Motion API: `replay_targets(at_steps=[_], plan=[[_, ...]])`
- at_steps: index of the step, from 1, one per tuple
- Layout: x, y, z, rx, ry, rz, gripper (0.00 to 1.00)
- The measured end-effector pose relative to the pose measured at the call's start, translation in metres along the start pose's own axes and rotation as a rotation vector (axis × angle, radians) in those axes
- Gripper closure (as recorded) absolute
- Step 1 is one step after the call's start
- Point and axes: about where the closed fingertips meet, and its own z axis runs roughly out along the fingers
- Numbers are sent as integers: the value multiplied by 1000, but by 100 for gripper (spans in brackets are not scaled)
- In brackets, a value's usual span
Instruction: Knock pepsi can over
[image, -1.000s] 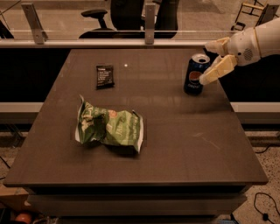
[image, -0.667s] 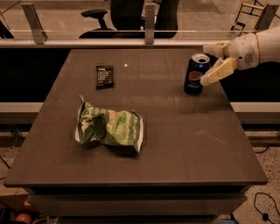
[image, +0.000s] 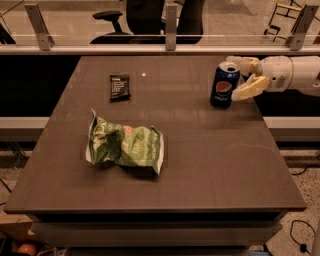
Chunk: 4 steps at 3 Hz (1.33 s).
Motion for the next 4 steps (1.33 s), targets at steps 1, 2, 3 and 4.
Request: replay_targets(at_steps=[1, 2, 3, 4], plan=[[-3, 1, 6, -26, -69, -12, 0], [-7, 2, 23, -62, -118, -20, 0], [-10, 5, 36, -88, -152, -30, 18], [-10, 8, 41, -91, -175, -42, 42]])
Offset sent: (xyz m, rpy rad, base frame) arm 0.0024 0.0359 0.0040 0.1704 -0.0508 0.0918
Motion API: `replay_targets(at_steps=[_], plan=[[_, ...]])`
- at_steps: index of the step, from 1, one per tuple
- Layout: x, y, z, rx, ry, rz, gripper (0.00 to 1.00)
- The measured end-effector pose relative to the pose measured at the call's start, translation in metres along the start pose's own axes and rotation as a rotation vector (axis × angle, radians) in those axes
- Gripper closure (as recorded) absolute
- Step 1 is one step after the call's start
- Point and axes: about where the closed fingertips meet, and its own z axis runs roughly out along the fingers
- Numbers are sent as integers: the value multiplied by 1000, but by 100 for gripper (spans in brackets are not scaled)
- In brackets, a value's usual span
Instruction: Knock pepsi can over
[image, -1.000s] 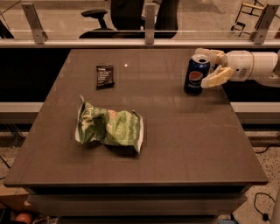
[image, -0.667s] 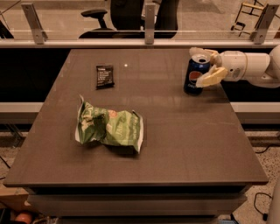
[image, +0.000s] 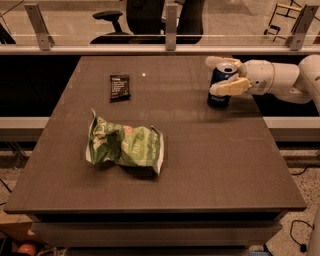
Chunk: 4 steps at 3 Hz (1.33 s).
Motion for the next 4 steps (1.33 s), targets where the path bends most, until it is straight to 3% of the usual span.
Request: replay_targets(at_steps=[2, 3, 4], plan=[[-2, 0, -5, 16, -6, -17, 87], [-8, -2, -12, 32, 16, -33, 100], [-16, -4, -21, 49, 75, -59, 100]])
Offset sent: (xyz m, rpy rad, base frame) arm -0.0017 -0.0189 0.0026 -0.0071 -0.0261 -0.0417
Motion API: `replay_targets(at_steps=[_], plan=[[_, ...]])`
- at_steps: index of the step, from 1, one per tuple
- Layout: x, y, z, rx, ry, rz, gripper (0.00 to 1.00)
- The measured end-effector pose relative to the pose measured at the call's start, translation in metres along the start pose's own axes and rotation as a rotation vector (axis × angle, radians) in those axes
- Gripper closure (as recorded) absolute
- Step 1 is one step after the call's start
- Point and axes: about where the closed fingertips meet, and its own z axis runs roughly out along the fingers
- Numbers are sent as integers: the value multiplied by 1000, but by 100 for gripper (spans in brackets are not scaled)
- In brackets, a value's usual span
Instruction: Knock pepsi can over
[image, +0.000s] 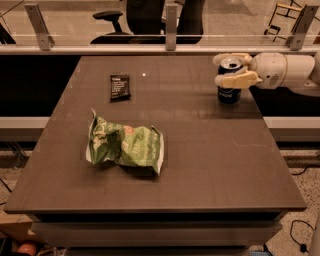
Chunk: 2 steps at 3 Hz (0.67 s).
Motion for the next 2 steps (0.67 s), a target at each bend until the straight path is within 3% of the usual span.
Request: replay_targets(at_steps=[2], plan=[[-19, -5, -11, 4, 228, -78, 100]])
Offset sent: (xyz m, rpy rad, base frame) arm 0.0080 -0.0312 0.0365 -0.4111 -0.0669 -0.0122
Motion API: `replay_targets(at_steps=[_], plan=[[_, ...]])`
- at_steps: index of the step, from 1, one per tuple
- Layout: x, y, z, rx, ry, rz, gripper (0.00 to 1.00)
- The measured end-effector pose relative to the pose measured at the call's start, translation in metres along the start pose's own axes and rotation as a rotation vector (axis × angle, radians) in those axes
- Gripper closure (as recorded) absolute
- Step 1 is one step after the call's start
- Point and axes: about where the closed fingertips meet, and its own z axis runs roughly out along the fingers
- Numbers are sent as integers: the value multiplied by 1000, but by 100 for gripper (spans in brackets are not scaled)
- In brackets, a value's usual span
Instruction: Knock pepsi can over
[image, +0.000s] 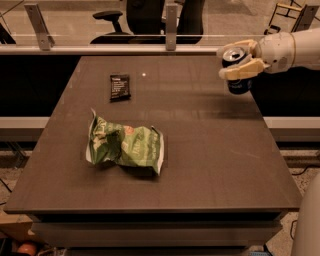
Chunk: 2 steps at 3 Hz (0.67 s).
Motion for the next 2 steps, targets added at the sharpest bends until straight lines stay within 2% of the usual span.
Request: replay_targets(at_steps=[2], plan=[[-17, -6, 4, -4, 203, -93, 100]])
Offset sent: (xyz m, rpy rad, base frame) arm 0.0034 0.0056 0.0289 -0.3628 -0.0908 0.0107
